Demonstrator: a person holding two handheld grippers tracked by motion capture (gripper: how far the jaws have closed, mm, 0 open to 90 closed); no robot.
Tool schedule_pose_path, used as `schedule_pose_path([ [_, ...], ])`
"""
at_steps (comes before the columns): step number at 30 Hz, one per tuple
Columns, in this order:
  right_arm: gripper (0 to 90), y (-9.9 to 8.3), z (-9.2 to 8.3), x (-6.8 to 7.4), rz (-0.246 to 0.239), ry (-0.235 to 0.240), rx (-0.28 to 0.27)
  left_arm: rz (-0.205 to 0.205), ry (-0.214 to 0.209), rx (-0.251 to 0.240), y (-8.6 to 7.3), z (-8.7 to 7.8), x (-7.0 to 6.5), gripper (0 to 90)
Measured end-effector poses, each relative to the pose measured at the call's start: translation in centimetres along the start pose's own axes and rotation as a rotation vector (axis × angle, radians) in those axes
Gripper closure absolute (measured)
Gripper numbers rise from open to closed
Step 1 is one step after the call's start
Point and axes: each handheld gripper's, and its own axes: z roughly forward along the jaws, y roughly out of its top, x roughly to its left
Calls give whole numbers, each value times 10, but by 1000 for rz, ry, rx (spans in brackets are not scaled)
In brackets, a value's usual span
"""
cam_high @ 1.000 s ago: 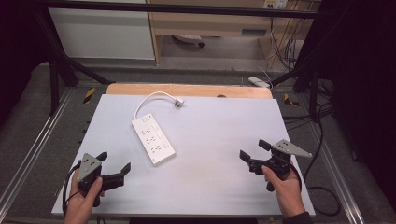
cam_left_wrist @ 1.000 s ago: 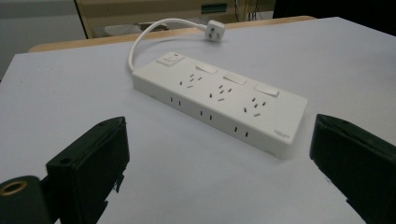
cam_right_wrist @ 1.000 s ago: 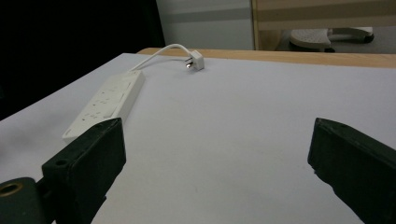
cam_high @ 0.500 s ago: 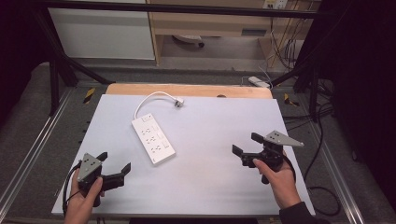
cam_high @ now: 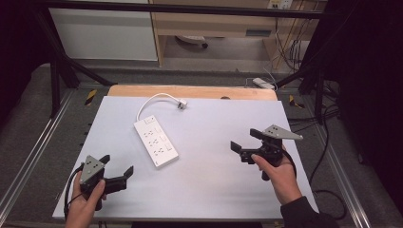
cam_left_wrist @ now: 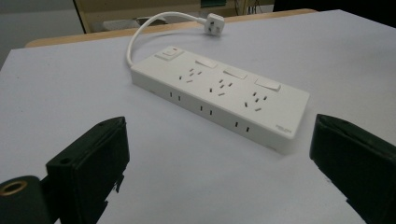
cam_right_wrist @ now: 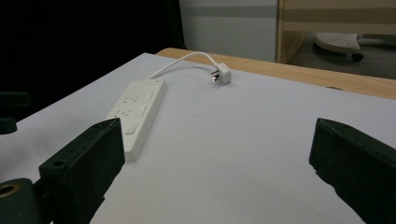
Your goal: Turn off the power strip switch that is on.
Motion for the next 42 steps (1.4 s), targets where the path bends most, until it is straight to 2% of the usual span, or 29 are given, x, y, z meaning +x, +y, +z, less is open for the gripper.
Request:
schedule_pose_path([
  [13,44,13,14,12,-27,36,8,-1,0,2,0,0,0,46],
  [36,66,28,35,26,-26,84,12,-6,-2,0,0,0,0,46],
  [42,95,31,41,31,-41,89,17,-9,-3,0,0,1,1,46],
])
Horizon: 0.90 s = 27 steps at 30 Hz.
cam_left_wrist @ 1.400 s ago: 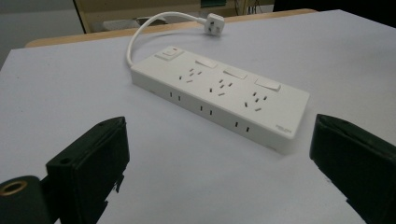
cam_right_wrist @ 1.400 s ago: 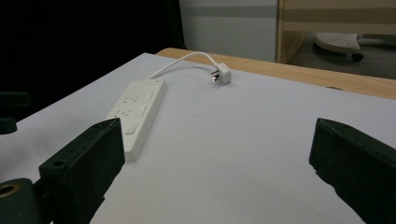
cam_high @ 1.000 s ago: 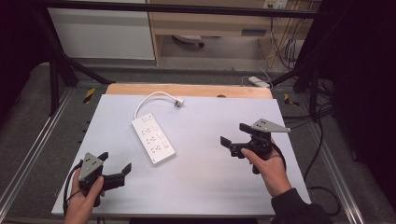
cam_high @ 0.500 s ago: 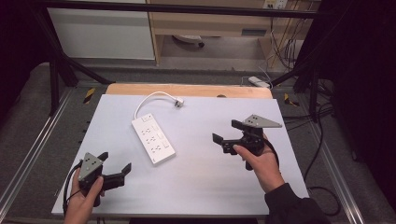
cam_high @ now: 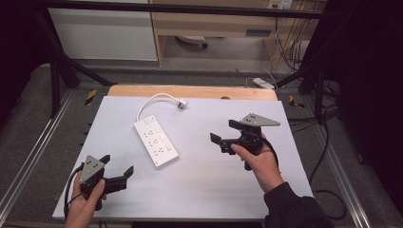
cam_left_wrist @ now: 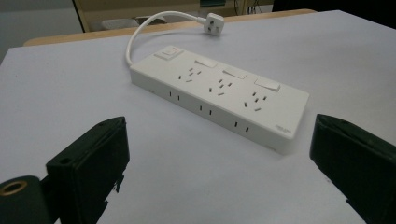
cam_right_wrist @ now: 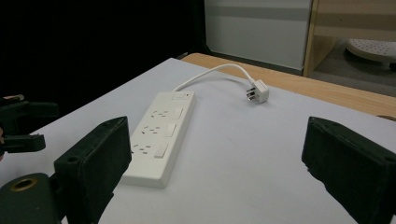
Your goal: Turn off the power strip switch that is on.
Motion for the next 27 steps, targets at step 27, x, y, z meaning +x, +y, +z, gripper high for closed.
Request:
schedule_pose_path([
  [27,49,7,20,12,-39,27,11,4,1,2,0,0,0,46],
])
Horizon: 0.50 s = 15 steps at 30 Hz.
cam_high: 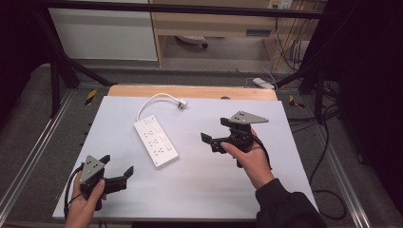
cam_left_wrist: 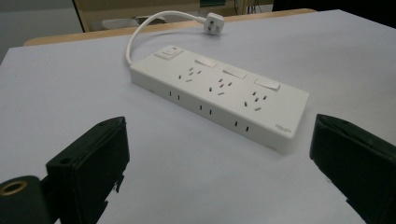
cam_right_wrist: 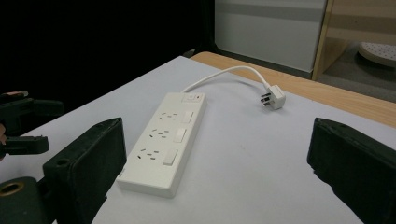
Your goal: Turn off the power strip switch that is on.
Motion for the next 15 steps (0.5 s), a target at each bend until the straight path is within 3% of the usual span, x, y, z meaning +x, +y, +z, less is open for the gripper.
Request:
schedule_pose_path([
  [15,44,8,6,7,-16,10,-1,-2,0,1,0,0,0,46],
])
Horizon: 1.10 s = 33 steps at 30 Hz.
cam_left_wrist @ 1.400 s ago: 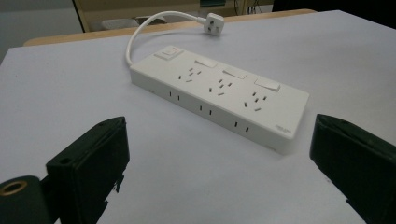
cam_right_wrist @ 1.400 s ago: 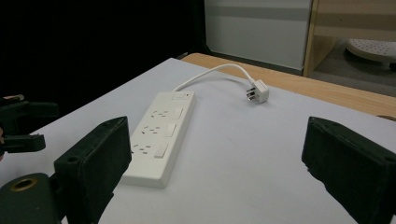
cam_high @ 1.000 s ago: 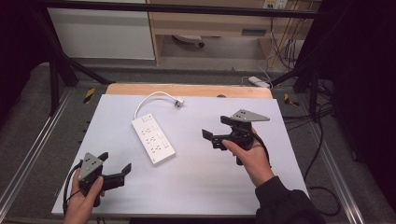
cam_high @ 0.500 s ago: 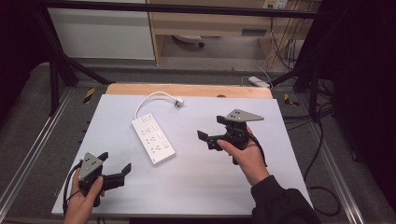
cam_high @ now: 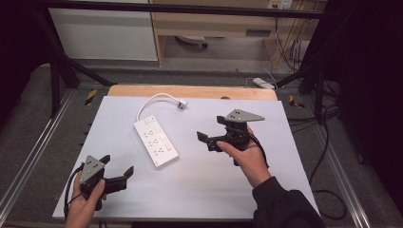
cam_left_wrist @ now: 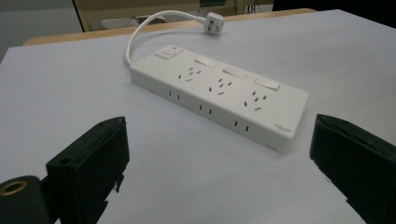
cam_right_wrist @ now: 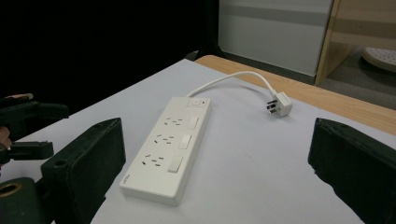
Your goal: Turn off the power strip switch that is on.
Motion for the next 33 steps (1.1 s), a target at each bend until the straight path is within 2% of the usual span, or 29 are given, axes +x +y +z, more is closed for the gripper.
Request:
schedule_pose_path([
  [33,64,14,21,14,-26,25,-3,11,-3,3,0,0,-1,46],
])
